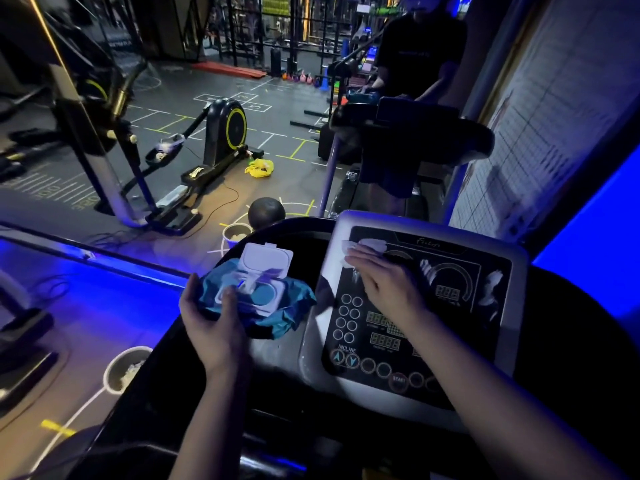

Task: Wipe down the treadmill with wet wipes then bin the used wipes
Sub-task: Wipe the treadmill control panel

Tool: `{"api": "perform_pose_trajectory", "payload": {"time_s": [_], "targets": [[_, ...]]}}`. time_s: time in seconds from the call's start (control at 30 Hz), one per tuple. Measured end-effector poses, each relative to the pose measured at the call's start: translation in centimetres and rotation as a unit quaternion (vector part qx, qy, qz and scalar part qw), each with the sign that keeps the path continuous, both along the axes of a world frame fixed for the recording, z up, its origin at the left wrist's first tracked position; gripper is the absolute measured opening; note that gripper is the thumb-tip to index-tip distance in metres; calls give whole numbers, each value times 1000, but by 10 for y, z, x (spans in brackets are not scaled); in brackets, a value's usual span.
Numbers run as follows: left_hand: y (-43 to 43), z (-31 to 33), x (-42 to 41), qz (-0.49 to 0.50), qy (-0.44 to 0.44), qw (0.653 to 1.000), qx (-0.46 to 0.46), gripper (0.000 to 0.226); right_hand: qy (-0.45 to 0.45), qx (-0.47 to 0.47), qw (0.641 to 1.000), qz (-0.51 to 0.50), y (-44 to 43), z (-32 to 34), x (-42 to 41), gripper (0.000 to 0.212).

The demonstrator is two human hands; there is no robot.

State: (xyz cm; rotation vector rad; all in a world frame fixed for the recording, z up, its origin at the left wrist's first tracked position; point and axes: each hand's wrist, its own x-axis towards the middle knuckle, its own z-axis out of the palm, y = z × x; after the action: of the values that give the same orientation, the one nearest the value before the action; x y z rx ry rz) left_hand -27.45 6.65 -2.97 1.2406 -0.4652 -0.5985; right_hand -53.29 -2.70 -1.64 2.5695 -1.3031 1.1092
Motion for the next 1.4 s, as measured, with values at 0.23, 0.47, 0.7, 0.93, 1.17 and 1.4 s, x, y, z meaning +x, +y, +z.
{"api": "perform_pose_trajectory", "payload": {"time_s": [0.23, 0.47, 0.7, 0.93, 1.17, 1.4], "targets": [[1, -4, -1, -5, 1, 1000, 6, 51, 7, 92, 992, 81, 19, -5, -11, 33], [-1, -3, 1, -11, 0, 1000, 13, 53, -166, 55, 978, -111, -1, 39, 3, 29], [-4, 2, 2, -18, 11, 1000, 6, 55, 56, -40, 998, -13, -16, 15, -2, 44], [-5, 2, 1, -25, 15, 1000, -6, 51, 166, -13, 986, -23, 16, -15, -24, 64], [-6, 5, -4, -28, 13, 1000, -4, 54, 1, 31, 999, -26, 4, 36, -17, 37], [-7, 9, -8, -34, 22, 999, -11, 54, 117, -8, 990, -76, -6, 23, -13, 46]]}}
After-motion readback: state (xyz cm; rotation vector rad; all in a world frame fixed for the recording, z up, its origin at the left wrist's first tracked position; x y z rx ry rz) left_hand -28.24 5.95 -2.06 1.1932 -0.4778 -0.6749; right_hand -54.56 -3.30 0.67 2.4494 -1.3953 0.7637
